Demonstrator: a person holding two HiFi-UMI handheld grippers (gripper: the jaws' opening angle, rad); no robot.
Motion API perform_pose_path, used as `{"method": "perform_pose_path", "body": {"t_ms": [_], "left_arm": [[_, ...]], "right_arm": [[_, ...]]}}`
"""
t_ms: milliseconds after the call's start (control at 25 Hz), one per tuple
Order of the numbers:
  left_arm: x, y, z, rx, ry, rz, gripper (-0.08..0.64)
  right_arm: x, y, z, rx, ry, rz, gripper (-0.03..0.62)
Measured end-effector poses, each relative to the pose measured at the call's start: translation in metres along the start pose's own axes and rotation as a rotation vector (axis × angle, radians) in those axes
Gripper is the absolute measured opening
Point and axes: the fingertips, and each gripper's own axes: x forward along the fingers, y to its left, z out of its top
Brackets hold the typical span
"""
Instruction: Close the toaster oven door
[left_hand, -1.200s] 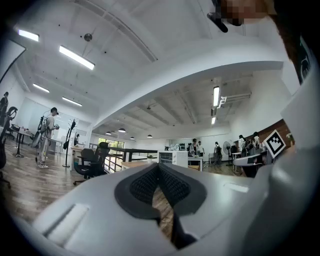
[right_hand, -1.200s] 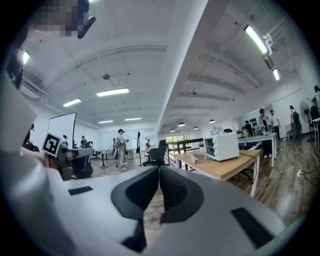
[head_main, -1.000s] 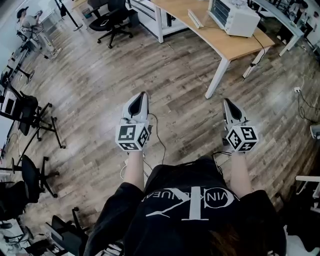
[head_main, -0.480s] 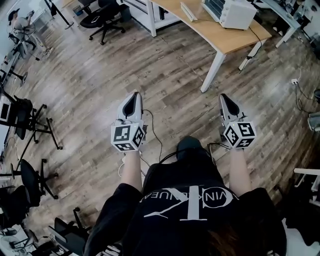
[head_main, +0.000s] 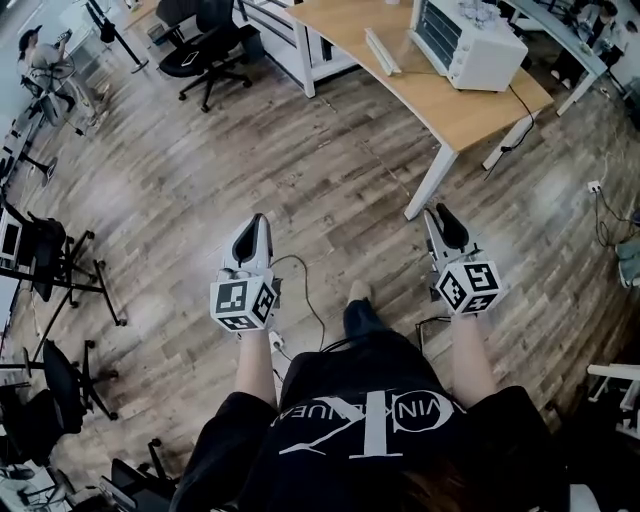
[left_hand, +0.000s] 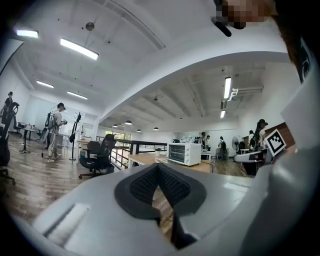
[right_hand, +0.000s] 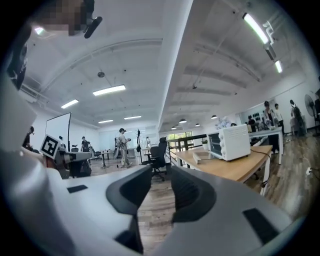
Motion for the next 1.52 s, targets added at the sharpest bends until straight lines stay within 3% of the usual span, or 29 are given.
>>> {"method": "perform_pose_path", "body": {"t_ms": [240,520,720,1000,1280,1520], "left_arm": [[0.078,0.015,0.021,0.02,-0.028,-0.018,0.009],[0.148,0.027,0.022,0.016,-0.017,-0.023,0.011],[0.175,0.042,0.029,0.011,-0.035,0.008,0.009],[0.199,0.046,0.018,0.017,0.002,0.012,0.011],[0.229,0.054,0.008,0.02,0.028,-0.015,0.009],[0.29,0.062,0.01,0.023,0.025,-0.083,0.009]], "right_arm": [[0.068,-0.041,0.022,0.015,-0.026,0.008,0.102],[0.126,-0.078,0.025,0.004,-0.002,0.018,0.108],[0.153,-0.096,0.025,0.013,0.001,0.022,0.109],[0.179,-0.102,0.017,0.04,0.01,0.042,0.107],[0.195,-0.108,0.006,0.055,0.033,0.019,0.108],[0.223,-0.133,0.005,0.06,0.041,-0.045,0.109]]}}
